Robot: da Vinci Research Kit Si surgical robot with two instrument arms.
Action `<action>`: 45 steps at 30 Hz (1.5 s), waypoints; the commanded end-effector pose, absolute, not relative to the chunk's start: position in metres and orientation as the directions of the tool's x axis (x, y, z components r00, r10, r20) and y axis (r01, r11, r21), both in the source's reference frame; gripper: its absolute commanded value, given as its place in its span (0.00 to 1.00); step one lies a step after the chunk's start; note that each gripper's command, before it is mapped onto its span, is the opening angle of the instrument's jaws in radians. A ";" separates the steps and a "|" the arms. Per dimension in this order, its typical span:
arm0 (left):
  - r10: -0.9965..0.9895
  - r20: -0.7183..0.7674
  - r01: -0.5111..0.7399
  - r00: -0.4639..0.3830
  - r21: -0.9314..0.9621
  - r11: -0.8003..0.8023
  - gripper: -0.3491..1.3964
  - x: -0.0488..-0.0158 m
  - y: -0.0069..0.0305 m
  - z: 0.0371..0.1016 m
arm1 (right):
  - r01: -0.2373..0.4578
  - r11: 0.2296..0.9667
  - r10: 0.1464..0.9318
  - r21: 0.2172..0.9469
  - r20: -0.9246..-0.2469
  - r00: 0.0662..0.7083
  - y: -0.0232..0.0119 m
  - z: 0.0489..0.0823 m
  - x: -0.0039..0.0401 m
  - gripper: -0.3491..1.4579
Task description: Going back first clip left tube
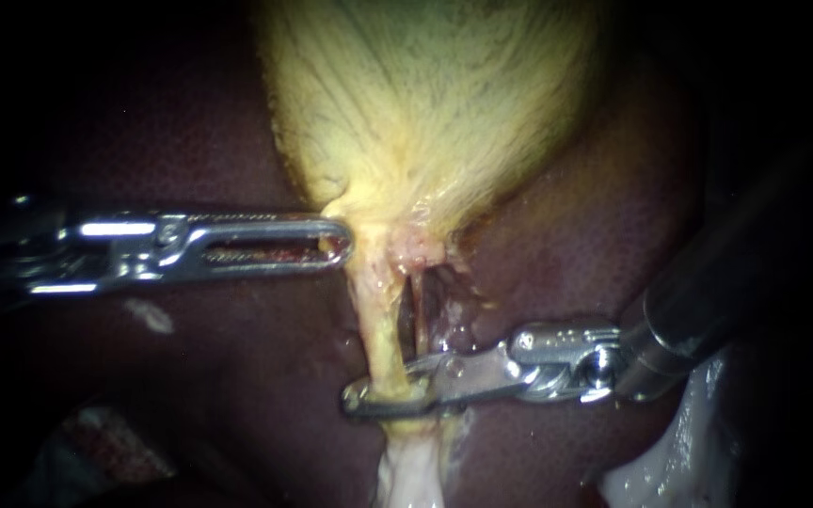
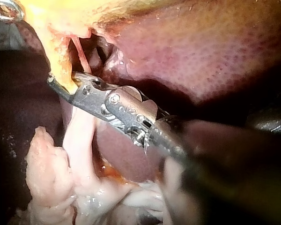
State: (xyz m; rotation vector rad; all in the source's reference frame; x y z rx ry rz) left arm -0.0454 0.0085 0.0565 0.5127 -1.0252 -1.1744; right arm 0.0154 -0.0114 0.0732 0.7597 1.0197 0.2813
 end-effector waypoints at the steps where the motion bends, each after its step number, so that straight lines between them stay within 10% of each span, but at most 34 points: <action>1: -0.923 0.384 0.505 0.034 0.790 0.347 0.03 -0.0454 0.0085 0.0565 | 0.128 0.716 0.543 0.687 -0.663 0.515 -0.0114 0.0731 0.0154 0.00; 10: -0.923 0.384 0.505 0.034 0.790 0.347 0.01 -0.0454 0.0085 0.0565 | 0.128 0.716 0.544 0.687 -0.663 0.515 -0.0114 0.0730 0.0154 0.00; 18: -0.923 0.384 0.505 0.034 0.790 0.347 0.01 -0.0454 0.0085 0.0565 | 0.176 0.772 0.470 0.611 -0.734 0.490 -0.0107 0.0721 0.0157 0.41; 45: -0.923 0.384 0.506 0.033 0.790 0.347 0.01 -0.0455 0.0084 0.0563 | 0.234 0.852 0.351 0.469 -0.842 0.411 -0.0118 0.0731 0.0175 0.52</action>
